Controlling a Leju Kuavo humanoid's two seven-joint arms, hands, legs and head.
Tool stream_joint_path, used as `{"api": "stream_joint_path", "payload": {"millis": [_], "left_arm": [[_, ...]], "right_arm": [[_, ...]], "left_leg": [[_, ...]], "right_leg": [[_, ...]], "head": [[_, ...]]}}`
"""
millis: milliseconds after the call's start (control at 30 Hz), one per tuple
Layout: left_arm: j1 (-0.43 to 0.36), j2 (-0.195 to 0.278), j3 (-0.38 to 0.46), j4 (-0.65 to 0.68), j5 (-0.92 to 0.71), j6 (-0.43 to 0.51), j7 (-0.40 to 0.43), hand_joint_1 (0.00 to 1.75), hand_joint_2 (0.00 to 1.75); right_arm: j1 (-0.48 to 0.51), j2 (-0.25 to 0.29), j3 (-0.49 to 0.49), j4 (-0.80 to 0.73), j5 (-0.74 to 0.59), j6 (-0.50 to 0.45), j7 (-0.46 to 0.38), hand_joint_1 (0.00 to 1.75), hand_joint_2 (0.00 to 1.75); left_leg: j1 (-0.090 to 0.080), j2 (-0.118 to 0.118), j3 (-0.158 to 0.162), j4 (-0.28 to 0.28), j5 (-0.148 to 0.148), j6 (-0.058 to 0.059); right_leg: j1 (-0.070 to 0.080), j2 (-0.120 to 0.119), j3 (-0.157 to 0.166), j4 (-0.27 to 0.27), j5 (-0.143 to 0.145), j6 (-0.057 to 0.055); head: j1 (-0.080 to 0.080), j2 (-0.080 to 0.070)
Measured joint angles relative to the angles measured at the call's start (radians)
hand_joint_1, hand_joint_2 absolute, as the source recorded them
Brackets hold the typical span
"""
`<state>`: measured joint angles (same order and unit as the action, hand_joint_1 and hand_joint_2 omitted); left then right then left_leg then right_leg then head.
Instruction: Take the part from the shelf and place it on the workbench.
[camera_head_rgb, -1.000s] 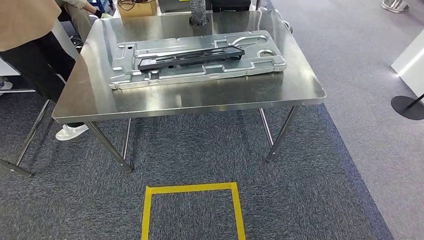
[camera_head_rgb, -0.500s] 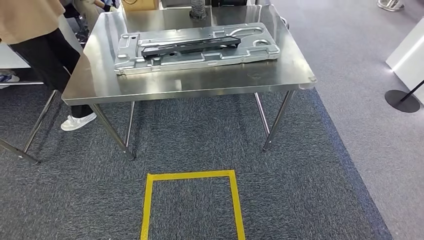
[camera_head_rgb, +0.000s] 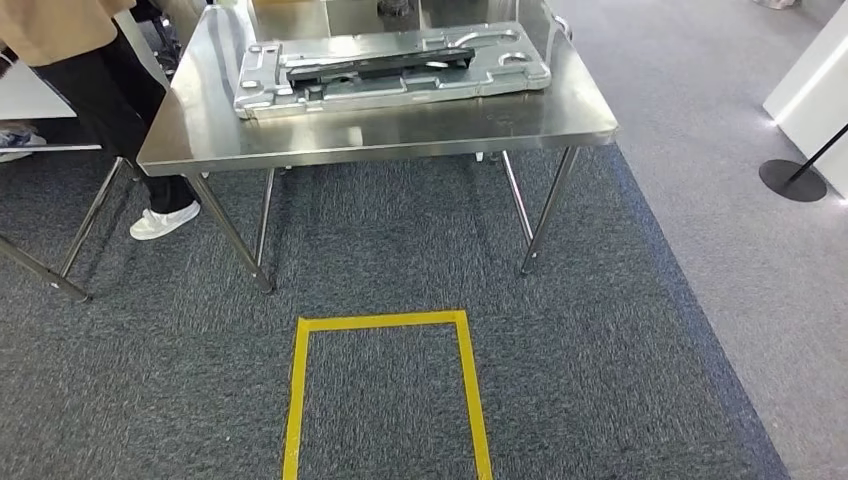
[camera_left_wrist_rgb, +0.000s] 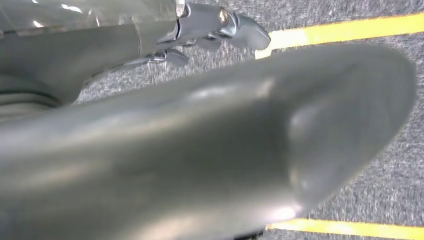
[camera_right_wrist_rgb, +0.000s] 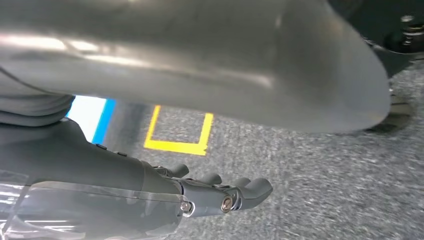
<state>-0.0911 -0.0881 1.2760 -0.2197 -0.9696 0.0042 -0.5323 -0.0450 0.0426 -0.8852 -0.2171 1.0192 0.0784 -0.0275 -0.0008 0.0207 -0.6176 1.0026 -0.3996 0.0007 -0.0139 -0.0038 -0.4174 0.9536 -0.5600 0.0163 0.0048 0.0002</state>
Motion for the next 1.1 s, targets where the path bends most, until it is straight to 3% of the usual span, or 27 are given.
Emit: {"api": "stream_joint_path", "payload": {"millis": [67, 100, 167, 200, 233, 267, 300, 333, 400, 467, 567, 633, 700, 733, 767, 800, 867, 933, 1000, 1100], "left_arm": [[0.003, 0.0, 0.0, 0.0, 0.0, 0.005, 0.003, 0.0, 0.0], [0.005, 0.0, 0.0, 0.0, 0.001, 0.006, 0.005, 0.0, 0.0], [0.008, -0.001, 0.0, 0.0, 0.0, 0.008, 0.011, 0.0, 0.0], [0.008, -0.001, 0.0, 0.0, 0.0, 0.008, 0.013, 0.0, 0.0], [0.009, -0.002, 0.001, 0.0, 0.0, 0.009, 0.015, 0.0, 0.0], [0.01, -0.002, 0.001, 0.0, 0.0, 0.009, 0.016, 0.0, 0.0], [0.01, -0.002, 0.001, 0.0, 0.0, 0.009, 0.016, 0.0, 0.0], [0.01, -0.001, 0.001, 0.0, 0.001, 0.009, 0.016, 0.0, 0.0], [0.009, -0.001, 0.001, 0.0, 0.003, 0.01, 0.017, 0.0, 0.0], [0.009, 0.0, 0.003, 0.0, 0.006, 0.01, 0.019, 0.0, 0.0], [0.009, -0.001, 0.006, 0.0, 0.008, 0.01, 0.027, 0.0, 0.0], [0.008, -0.001, 0.008, 0.0, 0.009, 0.01, 0.035, 0.0, 0.0], [0.008, 0.0, 0.011, 0.0, 0.01, 0.011, 0.046, 0.0, 0.87], [0.009, 0.0, 0.013, 0.0, 0.011, 0.012, 0.054, 0.0, 1.31], [0.009, 0.0, 0.015, 0.0, 0.011, 0.013, 0.061, 0.0, 1.75], [0.01, 0.0, 0.016, 0.0, 0.012, 0.015, 0.067, 0.0, 1.75], [0.009, -0.001, 0.018, 0.0, 0.009, 0.019, 0.077, 0.0, 1.75], [0.007, 0.0, 0.018, 0.0, 0.007, 0.025, 0.09, 0.0, 1.75], [0.005, 0.001, 0.019, 0.0, 0.007, 0.026, 0.102, 0.0, 1.75], [0.005, 0.001, 0.019, 0.0, 0.01, 0.024, 0.112, 0.0, 1.75]], "right_arm": [[0.002, 0.0, -0.007, 0.002, -0.009, 0.008, 0.0, 0.0, 0.0], [0.002, 0.0, -0.011, 0.002, -0.015, 0.012, 0.001, 0.0, 0.0], [0.002, 0.0, -0.02, 0.003, -0.024, 0.014, 0.003, 0.0, 0.0], [0.003, 0.0, -0.025, 0.003, -0.027, 0.014, 0.004, 0.0, 0.0], [0.003, 0.0, -0.029, 0.004, -0.029, 0.014, 0.005, 0.0, 0.0], [0.003, 0.0, -0.034, 0.004, -0.03, 0.014, 0.006, 0.0, 0.0], [0.003, 0.0, -0.038, 0.004, -0.031, 0.013, 0.008, 0.0, 0.0], [0.003, 0.001, -0.042, 0.004, -0.032, 0.013, 0.009, 0.0, 0.0], [0.003, 0.003, -0.048, 0.005, -0.034, 0.012, 0.011, 0.0, 0.87], [0.001, 0.005, -0.053, 0.005, -0.036, 0.01, 0.012, 0.0, 1.75], [-0.002, 0.005, -0.057, 0.005, -0.034, 0.006, 0.015, 0.0, 1.75], [-0.002, 0.005, -0.059, 0.005, -0.027, 0.003, 0.022, 0.0, 1.75], [-0.002, 0.005, -0.06, 0.006, -0.019, -0.004, 0.036, 0.0, 1.75], [-0.001, 0.005, -0.06, 0.006, -0.016, -0.007, 0.043, 0.0, 1.75], [-0.001, 0.005, -0.06, 0.007, -0.015, -0.01, 0.048, 0.0, 1.31], [-0.001, 0.005, -0.061, 0.007, -0.017, -0.011, 0.05, 0.0, 0.87], [-0.002, 0.005, -0.064, 0.007, -0.024, -0.011, 0.047, 0.0, 0.0], [-0.004, 0.006, -0.067, 0.007, -0.029, -0.01, 0.043, 0.0, 0.87], [-0.006, 0.007, -0.07, 0.007, -0.028, -0.01, 0.038, 0.0, 1.75], [-0.005, 0.007, -0.072, 0.007, -0.025, -0.012, 0.033, 0.0, 1.75]], "left_leg": [[0.005, -0.004, -0.01, 0.015, -0.014, -0.013], [0.007, -0.006, -0.022, 0.045, -0.045, -0.017], [0.01, -0.011, -0.061, 0.16, -0.138, -0.024], [0.011, -0.011, -0.08, 0.226, -0.172, -0.027], [0.011, -0.011, -0.087, 0.272, -0.185, -0.028], [0.012, -0.011, -0.077, 0.283, -0.179, -0.028], [0.012, -0.011, -0.046, 0.252, -0.158, -0.026], [0.012, -0.011, 0.002, 0.186, -0.132, -0.023], [0.009, -0.012, 0.095, 0.045, -0.107, -0.012], [0.004, -0.012, 0.125, -0.013, -0.107, -0.001], [0.008, -0.01, 0.118, -0.025, -0.095, 0.017], [0.012, -0.008, 0.111, -0.032, -0.084, 0.031], [0.009, -0.008, 0.1, -0.031, -0.078, 0.038], [0.008, -0.008, 0.096, -0.03, -0.076, 0.04], [0.008, -0.008, 0.092, -0.027, -0.074, 0.04], [0.009, -0.009, 0.09, -0.024, -0.074, 0.039], [0.01, -0.01, 0.084, -0.011, -0.077, 0.034], [0.005, -0.011, 0.077, 0.004, -0.084, 0.024], [0.002, -0.012, 0.072, 0.011, -0.086, 0.017], [0.005, -0.012, 0.071, 0.009, -0.082, 0.011]], "right_leg": [[0.0, -0.003, -0.013, 0.0, 0.017, -0.018], [0.0, -0.004, -0.021, -0.001, 0.027, -0.025], [0.002, -0.006, -0.042, 0.0, 0.045, -0.033], [0.003, -0.006, -0.054, 0.002, 0.052, -0.034], [0.005, -0.006, -0.064, 0.005, 0.058, -0.034], [0.006, -0.005, -0.074, 0.009, 0.063, -0.033], [0.006, -0.005, -0.081, 0.013, 0.066, -0.031], [0.007, -0.005, -0.087, 0.017, 0.068, -0.029], [0.009, -0.005, -0.094, 0.024, 0.071, -0.023], [0.01, -0.005, -0.098, 0.027, 0.075, -0.013], [0.01, -0.004, -0.106, 0.039, 0.07, 0.005], [0.007, -0.001, -0.142, 0.117, 0.017, 0.014], [0.001, 0.0, -0.206, 0.254, -0.053, 0.023], [-0.003, 0.0, -0.227, 0.304, -0.069, 0.029], [-0.008, 0.0, -0.231, 0.318, -0.064, 0.035], [-0.013, 0.0, -0.214, 0.289, -0.04, 0.04], [-0.024, 0.0, -0.14, 0.147, 0.025, 0.051], [-0.027, 0.004, -0.093, 0.046, 0.058, 0.048], [-0.021, 0.007, -0.091, 0.032, 0.06, 0.037], [-0.016, 0.007, -0.092, 0.033, 0.061, 0.033]], "head": [[0.0, 0.0], [-0.002, 0.0], [-0.005, 0.0], [-0.006, 0.0], [-0.006, 0.0], [-0.006, 0.0], [-0.006, 0.0], [-0.006, 0.0], [-0.006, 0.0], [-0.006, 0.0], [-0.006, 0.0], [-0.004, 0.0], [-0.003, 0.0], [-0.003, 0.0], [-0.003, 0.0], [-0.003, 0.0], [-0.002, 0.0], [-0.004, 0.0], [-0.008, 0.0], [-0.009, 0.0]]}}
